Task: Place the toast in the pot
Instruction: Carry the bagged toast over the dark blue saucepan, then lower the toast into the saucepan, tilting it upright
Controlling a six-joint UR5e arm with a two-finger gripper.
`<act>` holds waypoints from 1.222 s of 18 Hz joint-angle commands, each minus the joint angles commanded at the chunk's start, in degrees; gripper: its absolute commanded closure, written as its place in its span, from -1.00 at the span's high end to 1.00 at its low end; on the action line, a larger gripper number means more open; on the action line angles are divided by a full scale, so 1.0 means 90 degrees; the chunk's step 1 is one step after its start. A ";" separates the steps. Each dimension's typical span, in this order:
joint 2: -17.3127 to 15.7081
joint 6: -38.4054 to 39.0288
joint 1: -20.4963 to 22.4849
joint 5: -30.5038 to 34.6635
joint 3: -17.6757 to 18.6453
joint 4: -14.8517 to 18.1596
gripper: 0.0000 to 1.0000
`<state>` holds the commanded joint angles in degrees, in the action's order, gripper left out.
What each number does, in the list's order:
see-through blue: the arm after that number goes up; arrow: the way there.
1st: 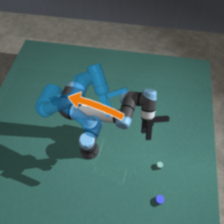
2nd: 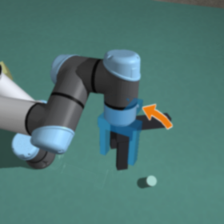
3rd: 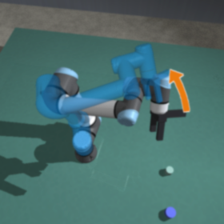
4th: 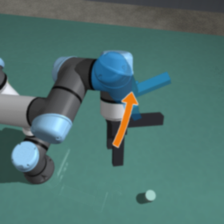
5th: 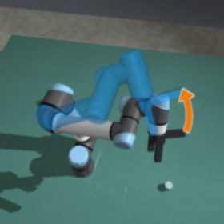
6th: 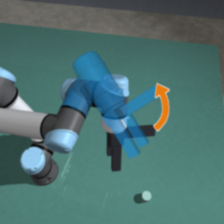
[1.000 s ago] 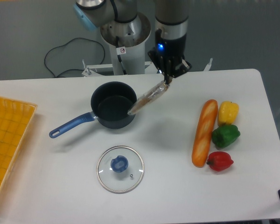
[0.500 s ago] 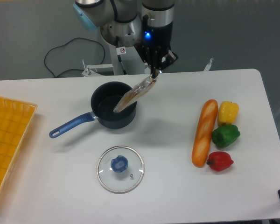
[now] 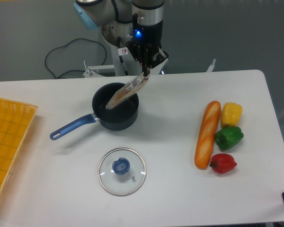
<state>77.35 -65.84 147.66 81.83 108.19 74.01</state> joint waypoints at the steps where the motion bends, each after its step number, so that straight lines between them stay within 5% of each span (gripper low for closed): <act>1: -0.0020 0.0078 -0.0010 0.0000 0.0039 -0.0049 -0.89; 22: -0.0010 0.1699 -0.0215 0.0224 0.0528 -0.0196 -0.89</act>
<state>77.26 -50.54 145.72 83.84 112.94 72.25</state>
